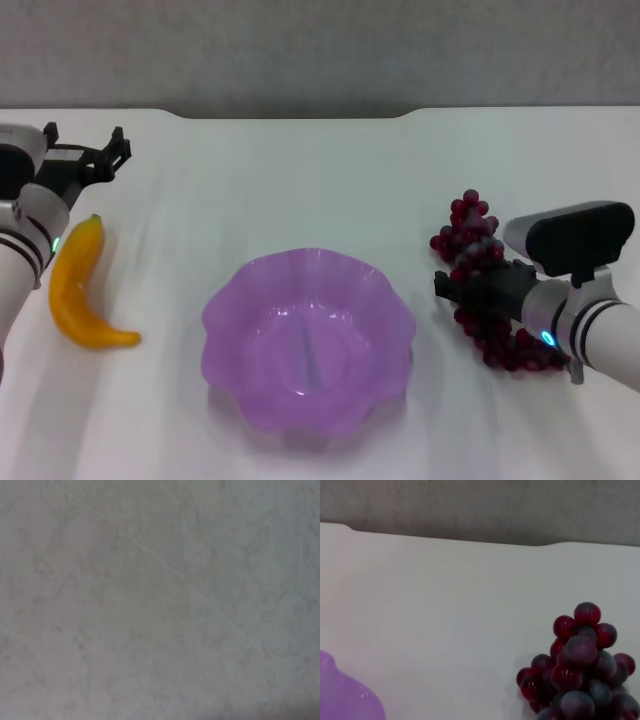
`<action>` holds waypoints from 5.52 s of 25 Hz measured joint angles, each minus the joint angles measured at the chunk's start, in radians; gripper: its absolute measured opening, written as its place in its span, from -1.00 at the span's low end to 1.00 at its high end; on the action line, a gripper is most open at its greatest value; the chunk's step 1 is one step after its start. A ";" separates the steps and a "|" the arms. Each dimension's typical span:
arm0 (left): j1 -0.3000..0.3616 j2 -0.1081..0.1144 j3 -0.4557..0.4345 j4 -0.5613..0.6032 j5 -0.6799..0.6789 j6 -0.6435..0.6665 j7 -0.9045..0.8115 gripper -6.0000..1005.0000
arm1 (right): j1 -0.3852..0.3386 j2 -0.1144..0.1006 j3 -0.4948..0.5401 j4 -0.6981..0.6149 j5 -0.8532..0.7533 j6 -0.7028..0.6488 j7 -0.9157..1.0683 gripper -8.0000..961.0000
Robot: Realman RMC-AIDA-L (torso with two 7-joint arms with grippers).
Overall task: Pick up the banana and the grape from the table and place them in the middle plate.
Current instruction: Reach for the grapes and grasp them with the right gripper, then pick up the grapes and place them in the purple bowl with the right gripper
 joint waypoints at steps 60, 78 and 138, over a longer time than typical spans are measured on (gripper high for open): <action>0.002 0.000 0.000 -0.005 0.001 -0.007 -0.001 0.78 | -0.046 -0.001 -0.068 0.039 -0.006 -0.091 0.071 0.62; 0.002 0.000 0.000 -0.004 0.001 -0.007 -0.003 0.78 | -0.044 -0.003 -0.090 0.085 -0.013 -0.179 0.069 0.27; 0.008 -0.001 0.000 -0.001 0.001 -0.007 -0.003 0.78 | -0.074 0.000 -0.123 0.056 -0.012 -0.316 0.072 -0.51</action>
